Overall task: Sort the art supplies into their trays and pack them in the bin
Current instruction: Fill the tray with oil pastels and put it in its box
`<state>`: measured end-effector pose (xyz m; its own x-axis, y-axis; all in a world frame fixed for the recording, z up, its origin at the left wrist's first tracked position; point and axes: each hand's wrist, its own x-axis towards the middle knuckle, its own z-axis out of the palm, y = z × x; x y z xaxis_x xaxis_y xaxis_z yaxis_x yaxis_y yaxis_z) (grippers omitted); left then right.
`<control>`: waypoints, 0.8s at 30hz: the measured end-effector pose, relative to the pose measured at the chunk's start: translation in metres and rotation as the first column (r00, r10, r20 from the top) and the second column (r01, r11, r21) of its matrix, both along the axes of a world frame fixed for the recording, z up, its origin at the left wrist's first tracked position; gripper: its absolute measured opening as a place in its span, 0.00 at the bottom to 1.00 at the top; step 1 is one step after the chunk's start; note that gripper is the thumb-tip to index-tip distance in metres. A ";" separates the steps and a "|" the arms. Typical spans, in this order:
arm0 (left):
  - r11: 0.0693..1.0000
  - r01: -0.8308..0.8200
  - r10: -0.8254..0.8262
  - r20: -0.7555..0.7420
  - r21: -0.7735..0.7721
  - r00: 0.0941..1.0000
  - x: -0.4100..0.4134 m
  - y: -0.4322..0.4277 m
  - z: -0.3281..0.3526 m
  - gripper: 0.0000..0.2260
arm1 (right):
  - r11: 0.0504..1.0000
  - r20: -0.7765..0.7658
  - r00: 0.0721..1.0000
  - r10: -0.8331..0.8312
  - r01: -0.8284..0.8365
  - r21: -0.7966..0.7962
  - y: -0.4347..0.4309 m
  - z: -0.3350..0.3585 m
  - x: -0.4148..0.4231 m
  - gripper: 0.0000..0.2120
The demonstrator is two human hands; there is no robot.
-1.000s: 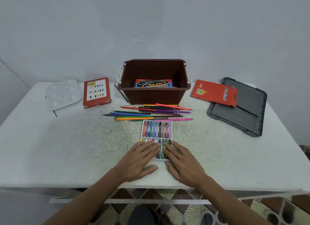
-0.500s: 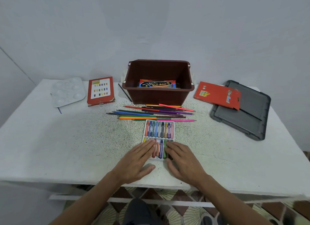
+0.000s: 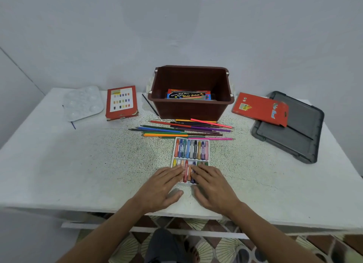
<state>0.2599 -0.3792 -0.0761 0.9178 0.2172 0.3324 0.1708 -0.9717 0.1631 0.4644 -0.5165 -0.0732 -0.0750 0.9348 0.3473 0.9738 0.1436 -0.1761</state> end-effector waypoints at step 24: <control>0.972 -0.110 0.140 0.131 -0.209 0.982 -0.003 0.012 -0.002 0.15 | 0.999 0.004 0.999 0.047 -0.047 -0.025 0.014 0.018 -0.007 0.16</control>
